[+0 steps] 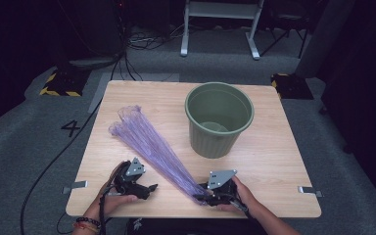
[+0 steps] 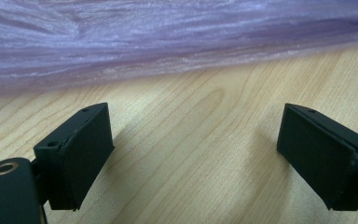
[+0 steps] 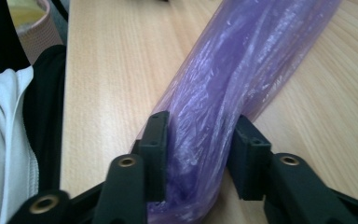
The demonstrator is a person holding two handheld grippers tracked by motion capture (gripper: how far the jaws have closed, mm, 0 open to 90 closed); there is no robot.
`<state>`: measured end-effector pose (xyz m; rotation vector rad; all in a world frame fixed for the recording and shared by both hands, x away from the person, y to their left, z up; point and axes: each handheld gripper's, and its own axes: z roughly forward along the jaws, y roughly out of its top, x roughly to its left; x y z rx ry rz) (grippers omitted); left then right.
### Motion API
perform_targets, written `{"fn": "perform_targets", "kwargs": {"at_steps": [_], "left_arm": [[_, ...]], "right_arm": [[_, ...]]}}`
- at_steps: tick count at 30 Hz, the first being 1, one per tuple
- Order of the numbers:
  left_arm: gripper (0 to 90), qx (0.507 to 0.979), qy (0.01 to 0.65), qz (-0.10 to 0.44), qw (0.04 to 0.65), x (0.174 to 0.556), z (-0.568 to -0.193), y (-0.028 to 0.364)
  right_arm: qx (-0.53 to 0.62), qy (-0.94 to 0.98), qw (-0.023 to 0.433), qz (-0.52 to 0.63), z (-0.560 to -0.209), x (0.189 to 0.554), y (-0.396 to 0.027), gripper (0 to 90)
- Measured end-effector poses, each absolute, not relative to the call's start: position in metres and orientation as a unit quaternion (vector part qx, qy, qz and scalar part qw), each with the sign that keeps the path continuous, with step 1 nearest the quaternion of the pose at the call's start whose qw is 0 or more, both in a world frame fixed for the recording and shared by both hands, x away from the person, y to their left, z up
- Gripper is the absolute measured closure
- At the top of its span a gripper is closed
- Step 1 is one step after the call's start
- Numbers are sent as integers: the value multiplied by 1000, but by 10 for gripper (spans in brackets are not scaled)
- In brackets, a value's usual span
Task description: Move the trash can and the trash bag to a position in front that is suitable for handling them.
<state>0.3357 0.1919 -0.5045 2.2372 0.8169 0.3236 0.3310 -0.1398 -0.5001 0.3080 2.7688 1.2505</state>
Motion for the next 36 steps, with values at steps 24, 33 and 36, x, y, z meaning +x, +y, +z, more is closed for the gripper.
{"fn": "perform_targets", "kwargs": {"at_steps": [24, 33, 36], "left_arm": [[96, 869, 316, 127, 359, 337, -504, 191], [31, 873, 316, 124, 351, 349, -505, 176], [19, 874, 312, 120, 351, 355, -505, 173]], "right_arm": [[207, 883, 57, 417, -501, 369, -210, 439], [215, 884, 86, 405, -500, 369, -215, 572], [226, 878, 73, 416, -501, 375, -219, 630]]}}
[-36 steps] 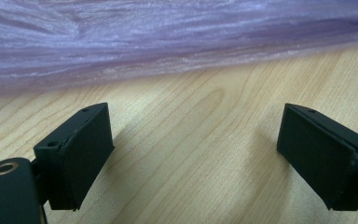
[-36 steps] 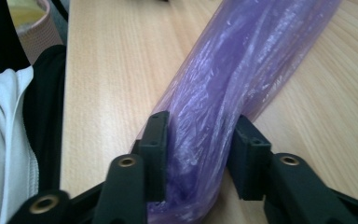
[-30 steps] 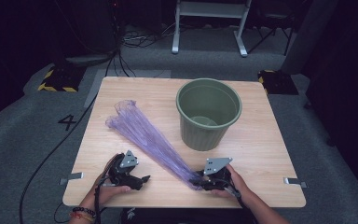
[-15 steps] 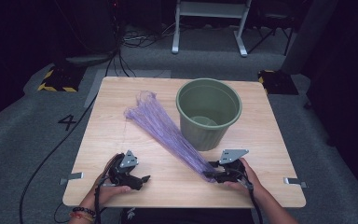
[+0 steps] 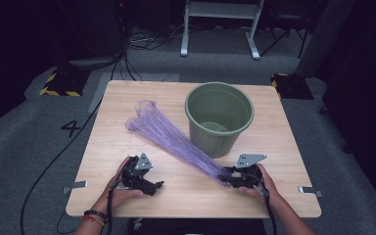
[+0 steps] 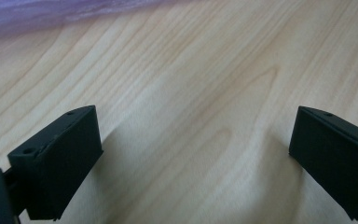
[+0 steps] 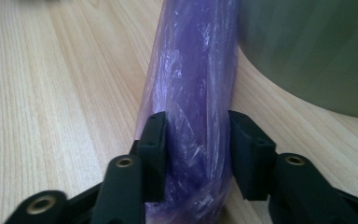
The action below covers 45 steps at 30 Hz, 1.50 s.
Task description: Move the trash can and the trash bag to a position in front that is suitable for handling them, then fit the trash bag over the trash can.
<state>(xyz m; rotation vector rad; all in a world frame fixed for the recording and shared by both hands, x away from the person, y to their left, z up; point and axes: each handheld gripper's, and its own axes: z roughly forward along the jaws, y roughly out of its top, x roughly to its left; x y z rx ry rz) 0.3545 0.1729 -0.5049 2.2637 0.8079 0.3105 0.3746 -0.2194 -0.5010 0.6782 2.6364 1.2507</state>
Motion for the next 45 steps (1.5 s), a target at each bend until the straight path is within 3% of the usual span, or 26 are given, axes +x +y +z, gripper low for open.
{"fn": "perform_targets", "kwargs": {"at_steps": [5, 9, 15, 30, 34, 36, 45], "left_arm": [[13, 875, 311, 119, 351, 366, -505, 163], [21, 875, 310, 120, 351, 366, -505, 163], [32, 874, 310, 120, 354, 364, -505, 165], [37, 871, 318, 123, 353, 366, -504, 164], [166, 867, 320, 124, 362, 365, -502, 164], [151, 867, 323, 120, 361, 365, -502, 162], [161, 863, 322, 140, 365, 373, -499, 139]], "right_arm": [[225, 878, 95, 411, -501, 373, -217, 686], [217, 878, 110, 412, -502, 369, -214, 787], [217, 877, 113, 413, -502, 369, -213, 822], [218, 877, 116, 412, -502, 369, -213, 818], [218, 877, 119, 411, -502, 368, -213, 807], [218, 877, 119, 411, -502, 368, -213, 800], [220, 877, 112, 413, -502, 369, -213, 689]]}}
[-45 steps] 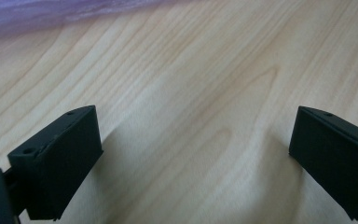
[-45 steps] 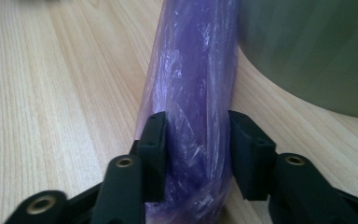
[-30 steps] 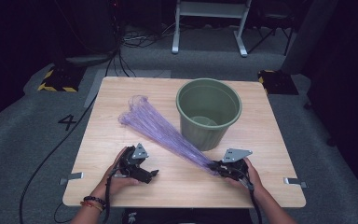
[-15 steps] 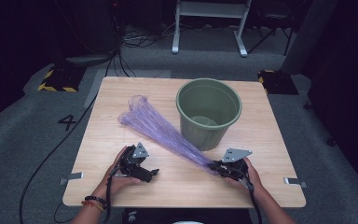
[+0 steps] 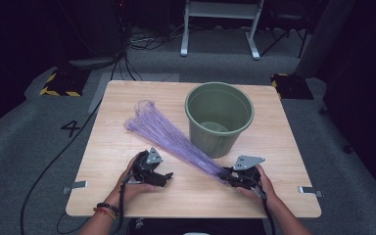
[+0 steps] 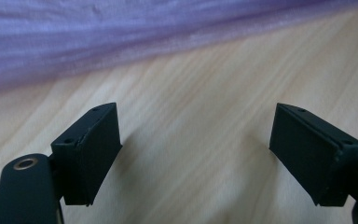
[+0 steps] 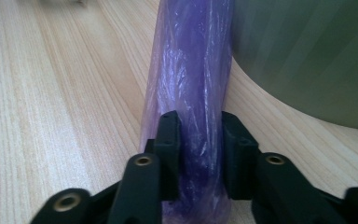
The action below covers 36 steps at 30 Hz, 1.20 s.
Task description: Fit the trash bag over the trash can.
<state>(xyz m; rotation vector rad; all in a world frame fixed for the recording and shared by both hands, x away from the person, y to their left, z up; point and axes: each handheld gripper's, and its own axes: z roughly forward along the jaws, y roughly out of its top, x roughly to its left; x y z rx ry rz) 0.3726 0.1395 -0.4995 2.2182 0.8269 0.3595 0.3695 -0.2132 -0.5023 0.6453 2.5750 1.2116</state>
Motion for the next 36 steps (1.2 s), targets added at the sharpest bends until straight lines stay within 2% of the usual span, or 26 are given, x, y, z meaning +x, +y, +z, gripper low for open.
{"fn": "perform_targets", "kwargs": {"at_steps": [1, 2, 3, 4, 7, 10, 20, 22, 33, 36], "left_arm": [[160, 862, 317, 143, 369, 374, -498, 136], [160, 861, 313, 148, 372, 374, -496, 133], [159, 860, 310, 152, 375, 375, -494, 129], [159, 858, 307, 154, 382, 376, -491, 126], [157, 857, 291, 158, 395, 377, -485, 119], [158, 859, 275, 158, 401, 379, -482, 113], [176, 851, 276, 170, 412, 405, -485, 102], [231, 849, 276, 168, 417, 409, -486, 99], [277, 861, 256, 139, 417, 419, -492, 84], [313, 868, 256, 133, 405, 421, -496, 81]], "right_arm": [[226, 876, 107, 412, -503, 371, -214, 607], [226, 876, 107, 412, -503, 371, -214, 607], [225, 877, 102, 412, -502, 371, -214, 546], [225, 877, 102, 412, -502, 371, -214, 546], [229, 877, 109, 407, -503, 371, -213, 441], [240, 876, 112, 404, -503, 371, -213, 400], [243, 874, 120, 403, -503, 370, -212, 389], [244, 874, 118, 403, -503, 370, -213, 389], [237, 876, 120, 402, -503, 369, -212, 364], [238, 877, 119, 401, -503, 369, -212, 348]]}}
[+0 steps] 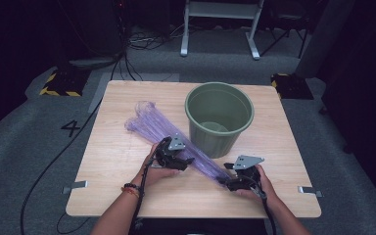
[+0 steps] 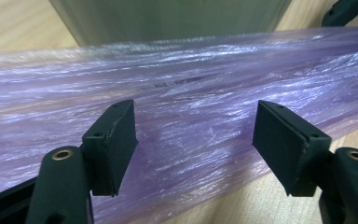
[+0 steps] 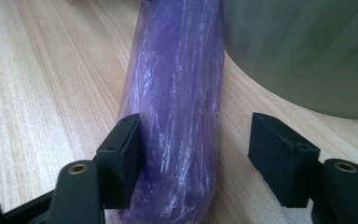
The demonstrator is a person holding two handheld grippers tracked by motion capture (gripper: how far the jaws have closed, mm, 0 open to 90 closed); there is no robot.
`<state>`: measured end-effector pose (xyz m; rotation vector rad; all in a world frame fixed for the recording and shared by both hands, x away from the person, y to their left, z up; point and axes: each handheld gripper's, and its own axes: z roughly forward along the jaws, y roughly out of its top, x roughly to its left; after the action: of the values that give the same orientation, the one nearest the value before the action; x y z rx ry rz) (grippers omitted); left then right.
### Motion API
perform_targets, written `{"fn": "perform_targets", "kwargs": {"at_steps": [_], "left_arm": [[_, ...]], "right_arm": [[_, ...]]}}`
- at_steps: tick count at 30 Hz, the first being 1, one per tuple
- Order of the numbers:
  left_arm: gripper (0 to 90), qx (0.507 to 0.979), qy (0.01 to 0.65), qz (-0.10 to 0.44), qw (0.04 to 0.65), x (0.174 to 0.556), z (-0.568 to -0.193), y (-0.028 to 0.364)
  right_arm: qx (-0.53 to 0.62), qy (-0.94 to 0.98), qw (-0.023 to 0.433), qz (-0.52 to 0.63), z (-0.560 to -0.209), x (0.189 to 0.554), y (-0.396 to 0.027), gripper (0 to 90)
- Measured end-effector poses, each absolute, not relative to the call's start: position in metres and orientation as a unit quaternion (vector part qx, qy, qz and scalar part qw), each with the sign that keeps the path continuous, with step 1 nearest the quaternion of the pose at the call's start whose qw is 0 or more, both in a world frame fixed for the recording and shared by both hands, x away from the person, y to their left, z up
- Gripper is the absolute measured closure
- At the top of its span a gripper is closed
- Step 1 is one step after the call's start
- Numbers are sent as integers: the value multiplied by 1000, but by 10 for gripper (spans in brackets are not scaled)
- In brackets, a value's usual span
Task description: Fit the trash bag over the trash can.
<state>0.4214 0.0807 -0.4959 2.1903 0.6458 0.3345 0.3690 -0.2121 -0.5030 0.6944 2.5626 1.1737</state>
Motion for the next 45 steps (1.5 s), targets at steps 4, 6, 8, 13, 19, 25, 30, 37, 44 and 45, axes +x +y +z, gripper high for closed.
{"fn": "perform_targets", "kwargs": {"at_steps": [4, 6, 8, 13, 19, 25, 30, 37, 44, 45], "left_arm": [[416, 876, 258, 130, 386, 423, -500, 76], [496, 879, 250, 121, 388, 423, -501, 75], [564, 881, 243, 111, 391, 423, -501, 75], [678, 881, 241, 111, 391, 423, -501, 76], [817, 878, 250, 121, 390, 423, -501, 76], [871, 877, 255, 119, 389, 422, -501, 77], [890, 876, 248, 124, 395, 420, -500, 78], [894, 864, 254, 124, 417, 416, -495, 89], [497, 847, 255, 150, 442, 399, -473, 100], [371, 844, 255, 151, 447, 396, -469, 101]], "right_arm": [[234, 878, 122, 400, -503, 368, -212, 323], [236, 877, 122, 399, -503, 368, -212, 309], [235, 877, 127, 399, -503, 368, -212, 308], [232, 876, 124, 405, -502, 366, -213, 295], [214, 878, 107, 415, -500, 360, -211, 259], [191, 889, 119, 398, -502, 355, -203, 346], [202, 883, 136, 401, -501, 356, -206, 710], [192, 874, 173, 411, -493, 354, -205, 809], [160, 867, 199, 429, -471, 354, -201, 809], [153, 866, 197, 433, -467, 354, -200, 809]]}}
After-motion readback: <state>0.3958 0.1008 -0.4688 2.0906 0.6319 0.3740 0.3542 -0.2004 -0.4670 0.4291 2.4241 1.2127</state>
